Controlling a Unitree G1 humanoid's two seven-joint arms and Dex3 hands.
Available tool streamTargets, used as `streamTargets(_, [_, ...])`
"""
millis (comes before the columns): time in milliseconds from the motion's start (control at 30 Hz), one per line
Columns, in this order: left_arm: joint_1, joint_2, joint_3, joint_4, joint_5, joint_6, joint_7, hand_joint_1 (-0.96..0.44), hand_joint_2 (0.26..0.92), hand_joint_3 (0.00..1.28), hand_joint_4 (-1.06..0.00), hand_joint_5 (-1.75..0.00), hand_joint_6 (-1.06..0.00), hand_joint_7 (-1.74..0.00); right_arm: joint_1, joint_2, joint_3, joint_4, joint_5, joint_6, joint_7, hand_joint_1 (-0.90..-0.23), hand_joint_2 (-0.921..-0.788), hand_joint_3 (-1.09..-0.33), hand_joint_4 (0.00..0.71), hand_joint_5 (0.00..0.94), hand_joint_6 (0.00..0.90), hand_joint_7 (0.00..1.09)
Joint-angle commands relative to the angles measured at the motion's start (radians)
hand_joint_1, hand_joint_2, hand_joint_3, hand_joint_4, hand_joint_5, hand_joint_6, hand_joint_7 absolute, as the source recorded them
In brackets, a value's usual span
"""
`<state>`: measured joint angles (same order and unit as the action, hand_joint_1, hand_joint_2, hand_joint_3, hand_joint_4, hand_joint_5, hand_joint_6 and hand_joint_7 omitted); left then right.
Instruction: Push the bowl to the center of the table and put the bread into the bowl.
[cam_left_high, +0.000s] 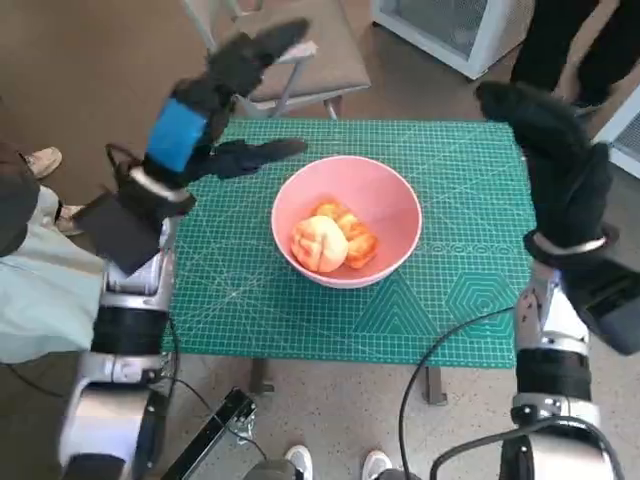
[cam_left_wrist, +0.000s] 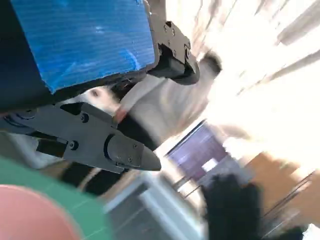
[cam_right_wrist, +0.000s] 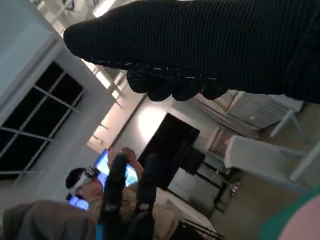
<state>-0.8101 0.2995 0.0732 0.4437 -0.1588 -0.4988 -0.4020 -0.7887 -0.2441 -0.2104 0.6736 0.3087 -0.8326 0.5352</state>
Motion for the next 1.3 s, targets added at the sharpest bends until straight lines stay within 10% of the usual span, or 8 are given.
streamTargets(33, [0.045, -0.039, 0.026, -0.012, -0.046, -0.019, 0.003, -0.34, 0.92, 0.11, -0.17, -0.43, -0.04, -0.8, -0.005, -0.008, -0.003, 0.004, -0.013, 0.016, -0.018, -0.648, -0.921, -0.732, 0.264, 0.006, 0.012, 0.59])
streamTargets(500, [0.103, -0.098, 0.073, 0.012, -0.129, -0.027, -0.028, -0.36, 0.921, 0.12, -0.21, -0.21, -0.12, -0.59, -0.039, -0.007, 0.012, 0.015, -0.066, 0.009, -0.066, -0.64, -0.921, -0.753, 0.252, 0.0, 0.007, 0.6])
streamTargets(1300, [0.138, -0.126, 0.052, -0.018, -0.054, -0.066, 0.032, -0.4, 0.921, 0.13, -0.27, -0.07, -0.2, -0.45, -0.057, -0.005, 0.027, 0.028, -0.069, 0.035, -0.084, -0.66, -0.921, -0.757, 0.25, 0.002, 0.0, 0.61])
